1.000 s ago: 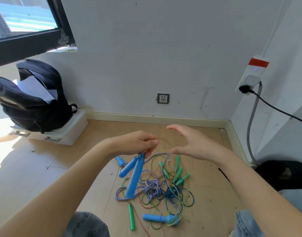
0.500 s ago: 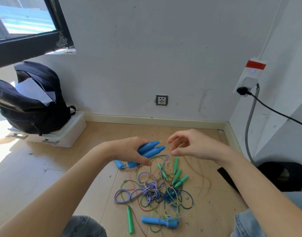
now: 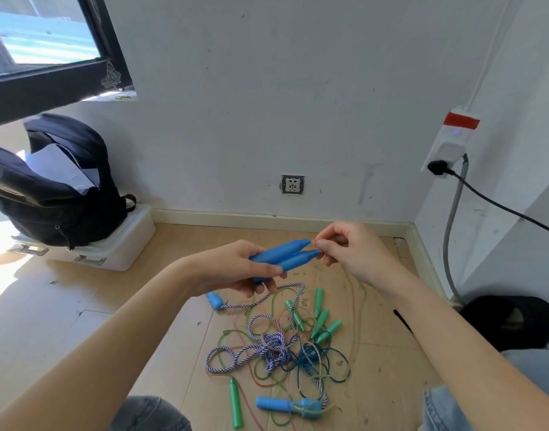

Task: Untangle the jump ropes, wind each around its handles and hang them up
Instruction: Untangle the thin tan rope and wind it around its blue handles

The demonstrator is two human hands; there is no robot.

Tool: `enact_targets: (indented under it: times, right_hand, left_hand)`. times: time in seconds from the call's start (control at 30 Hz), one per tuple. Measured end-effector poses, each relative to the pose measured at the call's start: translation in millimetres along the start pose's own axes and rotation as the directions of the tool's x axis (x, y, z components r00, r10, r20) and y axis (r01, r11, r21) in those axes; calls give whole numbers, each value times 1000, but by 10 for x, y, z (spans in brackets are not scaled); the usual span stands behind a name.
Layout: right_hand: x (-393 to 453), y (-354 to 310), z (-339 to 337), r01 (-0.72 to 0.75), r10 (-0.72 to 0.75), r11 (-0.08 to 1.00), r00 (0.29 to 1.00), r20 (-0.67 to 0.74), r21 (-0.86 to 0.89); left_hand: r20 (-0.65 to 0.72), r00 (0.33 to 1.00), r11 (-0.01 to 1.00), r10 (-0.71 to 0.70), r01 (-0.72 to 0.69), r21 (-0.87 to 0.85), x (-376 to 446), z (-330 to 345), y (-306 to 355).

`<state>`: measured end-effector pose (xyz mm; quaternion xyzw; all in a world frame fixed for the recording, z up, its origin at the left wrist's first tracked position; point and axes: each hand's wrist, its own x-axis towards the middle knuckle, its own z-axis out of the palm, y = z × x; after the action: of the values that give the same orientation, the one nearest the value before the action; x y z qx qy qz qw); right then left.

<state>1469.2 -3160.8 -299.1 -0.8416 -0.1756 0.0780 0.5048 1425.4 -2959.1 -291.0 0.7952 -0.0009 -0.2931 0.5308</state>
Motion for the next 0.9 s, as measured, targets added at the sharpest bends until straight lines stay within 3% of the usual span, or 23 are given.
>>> enact_targets:
  times: [0.13,0.3,0.37,0.4,0.47,0.53,0.6,0.67,0.7,0.77,0.83,0.9]
  right_hand:
    - [7,29,7,7,-7,1000,1000,14,10]
    - [40,6,-4,2,-3,966,1000,1,258]
    - [38,-6,-13,-14,15,962,1000,-2,274]
    - [28,-7,-17,-30,28,976,1000,13,214]
    - [0,11,-26,-33,41,994,997,69,-100]
    - [-26,22,-5,21,32,912,992,120,-411]
    - [-57,-6,72,100,20,749,985,173,-655]
    - [-125,-41,230,237,8,497,961,277,-835]
    - [-181,-53,328,318,4,405,937,350,-857]
    - [-306,-47,504,456,12,323,874,485,-829]
    - [-345,-18,560,491,36,355,843,536,-796]
    - [-308,5,506,431,102,484,837,538,-762]
  left_hand:
    - [37,998,996,-49,51,-67,-20,-2,27]
    - [115,993,986,-10,29,-163,-38,-11,49]
    - [110,994,975,19,5,-221,-36,-16,56]
    - [98,995,970,29,-4,-245,-33,-25,48]
    - [61,998,974,22,-8,-225,-32,-47,22]
    - [-22,1000,999,-14,13,-44,-15,-47,-19]
    - [-87,995,983,-40,54,176,44,-4,-55]
    - [-64,994,936,-90,106,336,114,95,-105]
    - [-33,990,907,-136,138,398,152,168,-138]
    - [67,964,880,-256,203,430,213,341,-220]
    - [156,925,887,-347,270,374,233,456,-280]
    - [217,899,894,-381,298,335,210,469,-290]
